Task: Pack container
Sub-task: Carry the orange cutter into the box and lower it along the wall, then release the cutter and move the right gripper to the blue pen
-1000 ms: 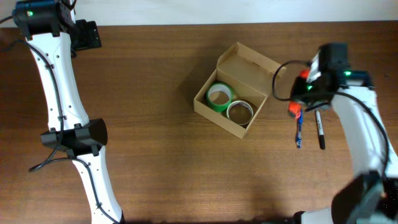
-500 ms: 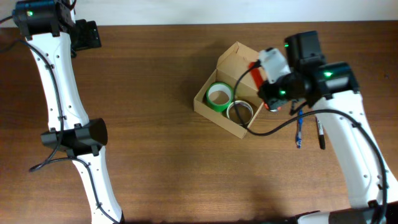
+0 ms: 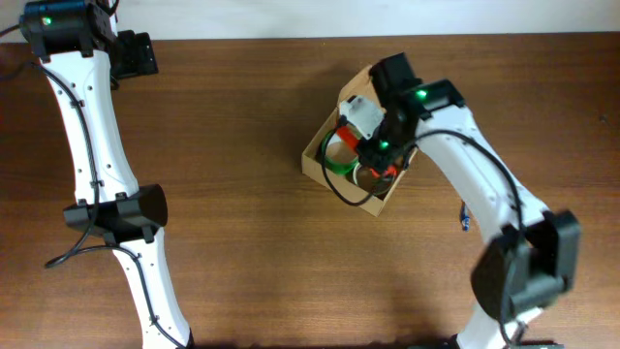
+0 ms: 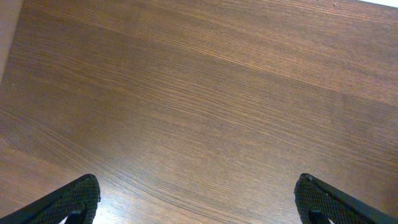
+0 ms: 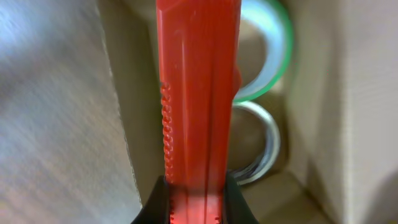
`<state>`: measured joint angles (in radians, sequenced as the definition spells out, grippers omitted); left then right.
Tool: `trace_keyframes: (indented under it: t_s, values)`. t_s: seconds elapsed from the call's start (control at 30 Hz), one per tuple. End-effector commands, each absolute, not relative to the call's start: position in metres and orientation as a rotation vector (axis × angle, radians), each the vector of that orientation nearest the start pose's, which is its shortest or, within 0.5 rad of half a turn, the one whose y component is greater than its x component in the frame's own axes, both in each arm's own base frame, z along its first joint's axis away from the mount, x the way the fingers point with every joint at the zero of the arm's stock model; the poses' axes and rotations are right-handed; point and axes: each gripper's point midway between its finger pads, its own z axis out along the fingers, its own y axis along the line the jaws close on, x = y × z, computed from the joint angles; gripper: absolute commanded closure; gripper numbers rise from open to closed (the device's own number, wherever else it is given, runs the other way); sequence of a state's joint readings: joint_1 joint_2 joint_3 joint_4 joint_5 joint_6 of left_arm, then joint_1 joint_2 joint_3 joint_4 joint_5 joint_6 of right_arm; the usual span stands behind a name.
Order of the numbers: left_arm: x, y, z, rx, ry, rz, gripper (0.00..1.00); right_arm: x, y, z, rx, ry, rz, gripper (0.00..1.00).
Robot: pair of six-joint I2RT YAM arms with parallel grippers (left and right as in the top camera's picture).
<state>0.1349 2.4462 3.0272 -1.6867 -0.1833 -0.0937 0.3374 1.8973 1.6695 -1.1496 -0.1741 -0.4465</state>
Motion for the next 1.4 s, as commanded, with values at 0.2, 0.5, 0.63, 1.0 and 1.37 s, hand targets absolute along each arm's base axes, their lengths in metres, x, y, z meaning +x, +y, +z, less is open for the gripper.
trace_keyframes:
  t_s: [0.2,0.5,0.63,1.0,1.37]
  values:
    - [0.494,0.098,0.253,-0.354,2.643,0.250,0.00,0.378,0.168,0.123,-1.139,2.727,0.248,0.94]
    - [0.494,0.098,0.253,-0.354,2.643,0.251,0.00,0.369,0.175,0.104,-1.238,2.751,0.316,0.94]
    - [0.494,0.098,0.253,-0.354,2.643,0.251,0.00,0.363,0.184,0.102,-1.326,2.717,0.337,0.94]
    - [0.494,0.098,0.253,-0.354,2.643,0.250,0.00,0.342,0.202,0.069,-1.490,2.760,0.376,0.96]
    - [0.494,0.098,0.253,-0.354,2.643,0.251,0.00,0.339,0.204,0.056,-1.512,2.788,0.384,0.94]
